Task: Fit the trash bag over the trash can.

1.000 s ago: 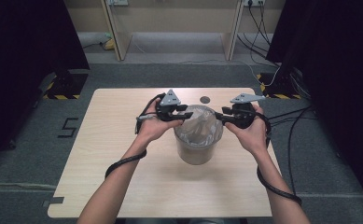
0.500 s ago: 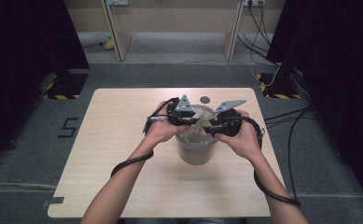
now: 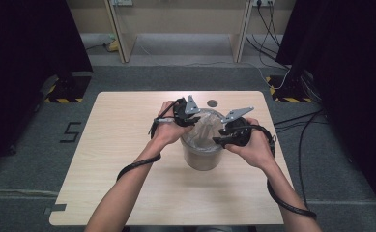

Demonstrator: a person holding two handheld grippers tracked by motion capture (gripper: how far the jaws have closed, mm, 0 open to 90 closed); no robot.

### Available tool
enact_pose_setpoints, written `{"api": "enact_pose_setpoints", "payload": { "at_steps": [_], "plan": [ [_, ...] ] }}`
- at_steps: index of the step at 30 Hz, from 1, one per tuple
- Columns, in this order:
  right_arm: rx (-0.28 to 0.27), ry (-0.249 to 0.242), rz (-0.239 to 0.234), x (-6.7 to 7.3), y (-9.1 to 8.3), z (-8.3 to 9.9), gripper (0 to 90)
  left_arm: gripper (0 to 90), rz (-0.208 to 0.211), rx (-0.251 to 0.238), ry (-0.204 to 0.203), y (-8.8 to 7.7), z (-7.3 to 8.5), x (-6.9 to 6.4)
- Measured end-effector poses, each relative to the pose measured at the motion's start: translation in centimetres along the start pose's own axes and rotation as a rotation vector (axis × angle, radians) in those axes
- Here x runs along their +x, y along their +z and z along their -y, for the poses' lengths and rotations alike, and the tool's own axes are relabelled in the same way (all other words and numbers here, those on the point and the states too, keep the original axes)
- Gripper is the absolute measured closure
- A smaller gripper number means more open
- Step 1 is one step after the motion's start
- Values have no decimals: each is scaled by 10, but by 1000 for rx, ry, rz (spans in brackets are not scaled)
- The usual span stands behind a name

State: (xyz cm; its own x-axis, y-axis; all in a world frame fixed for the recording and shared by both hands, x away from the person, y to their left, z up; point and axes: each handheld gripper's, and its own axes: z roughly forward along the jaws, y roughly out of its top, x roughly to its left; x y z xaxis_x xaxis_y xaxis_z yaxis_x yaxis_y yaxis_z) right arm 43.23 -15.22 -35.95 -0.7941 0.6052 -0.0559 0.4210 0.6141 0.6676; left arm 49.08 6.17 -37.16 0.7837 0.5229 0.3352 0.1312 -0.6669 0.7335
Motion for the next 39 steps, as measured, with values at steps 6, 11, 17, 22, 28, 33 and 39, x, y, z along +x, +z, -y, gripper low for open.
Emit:
{"api": "enact_pose_setpoints", "payload": {
  "at_steps": [6, 11, 17, 22, 28, 33, 39],
  "plan": [
    [11, 3, -4, 0, 1, 2, 593, 704, -20, -8, 6, -1, 0, 2],
    [20, -2, -9, 1, 0, 2, 591, 701, -38, -10, 7, -2, 0, 4],
    [27, 0, -16, 1, 0, 2, 584, 691, -52, -17, 3, -3, 1, 5],
    [10, 2, -13, 1, -2, 1, 575, 676, -40, -47, -6, -11, -3, 3],
    [-23, 14, -4, 2, -3, -3, 563, 654, -1, -62, 18, -19, -10, -7],
    [-19, 2, -23, 7, 0, -7, 568, 685, 35, -45, 47, -15, -13, -15],
    [-4, 1, -38, 9, 4, -4, 573, 720, 23, 1, 90, -5, -10, -13]
  ]
}}
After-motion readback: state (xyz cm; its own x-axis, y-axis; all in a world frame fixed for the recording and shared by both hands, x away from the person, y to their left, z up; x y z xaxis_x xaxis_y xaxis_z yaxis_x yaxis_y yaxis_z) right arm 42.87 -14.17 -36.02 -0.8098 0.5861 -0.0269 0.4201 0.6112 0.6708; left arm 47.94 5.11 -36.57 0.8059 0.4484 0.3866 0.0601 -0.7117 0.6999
